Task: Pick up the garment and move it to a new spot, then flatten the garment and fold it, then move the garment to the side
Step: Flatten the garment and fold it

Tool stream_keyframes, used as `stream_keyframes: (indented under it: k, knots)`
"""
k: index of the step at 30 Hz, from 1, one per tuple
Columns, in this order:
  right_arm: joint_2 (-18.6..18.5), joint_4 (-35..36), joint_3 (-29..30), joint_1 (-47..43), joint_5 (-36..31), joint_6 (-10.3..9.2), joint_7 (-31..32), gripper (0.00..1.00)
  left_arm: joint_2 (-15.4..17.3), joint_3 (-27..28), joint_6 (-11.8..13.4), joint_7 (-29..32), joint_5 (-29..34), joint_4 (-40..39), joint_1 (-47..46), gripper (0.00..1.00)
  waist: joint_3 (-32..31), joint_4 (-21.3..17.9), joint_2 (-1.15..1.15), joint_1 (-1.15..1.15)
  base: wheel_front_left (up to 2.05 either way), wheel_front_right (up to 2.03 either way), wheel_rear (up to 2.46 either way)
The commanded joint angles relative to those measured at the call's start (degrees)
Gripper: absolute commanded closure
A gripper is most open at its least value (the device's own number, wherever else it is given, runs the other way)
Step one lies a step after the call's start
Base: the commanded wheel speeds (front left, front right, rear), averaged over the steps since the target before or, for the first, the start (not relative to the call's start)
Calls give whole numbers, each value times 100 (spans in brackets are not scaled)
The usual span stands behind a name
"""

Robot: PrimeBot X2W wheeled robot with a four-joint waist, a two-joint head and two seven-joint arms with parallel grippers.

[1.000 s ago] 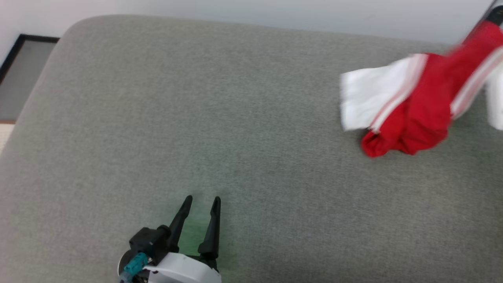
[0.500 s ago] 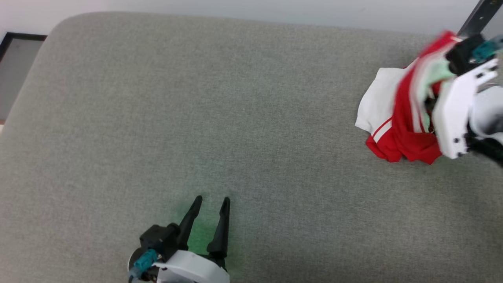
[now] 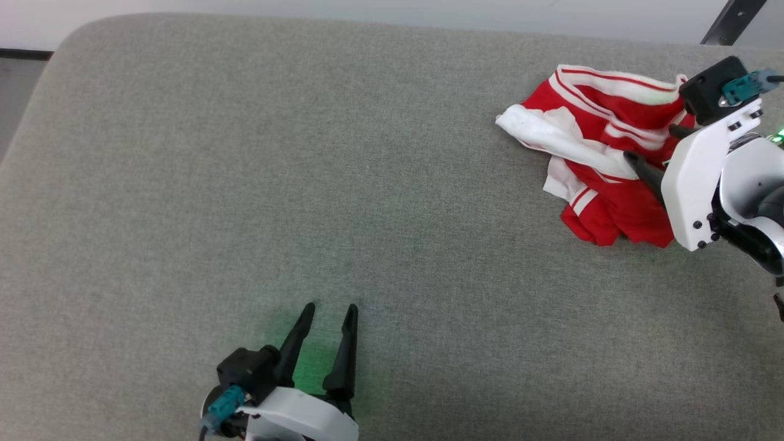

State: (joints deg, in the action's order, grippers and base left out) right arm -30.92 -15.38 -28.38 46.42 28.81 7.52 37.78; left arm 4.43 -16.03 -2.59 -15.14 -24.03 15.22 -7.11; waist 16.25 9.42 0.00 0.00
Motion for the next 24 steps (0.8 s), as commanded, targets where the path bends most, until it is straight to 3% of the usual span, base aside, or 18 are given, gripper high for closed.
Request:
stream_keyframes:
  k: [1,12,24]
  knots:
    - [20,101,-3,-75,19,-6,-38,0,-1,-2,-26,1,23,8,-48,0,3,-1,0,0,0,0,0]
    - [340,725,-187,209,271,-6,397,0,-105,-86,-101,1,-26,129,-96,0,68,247,0,0,0,0,0]
    - [509,-451,-186,892,133,-7,1214,0,-152,-226,-194,1,-120,262,-216,0,280,574,0,0,0,0,0]
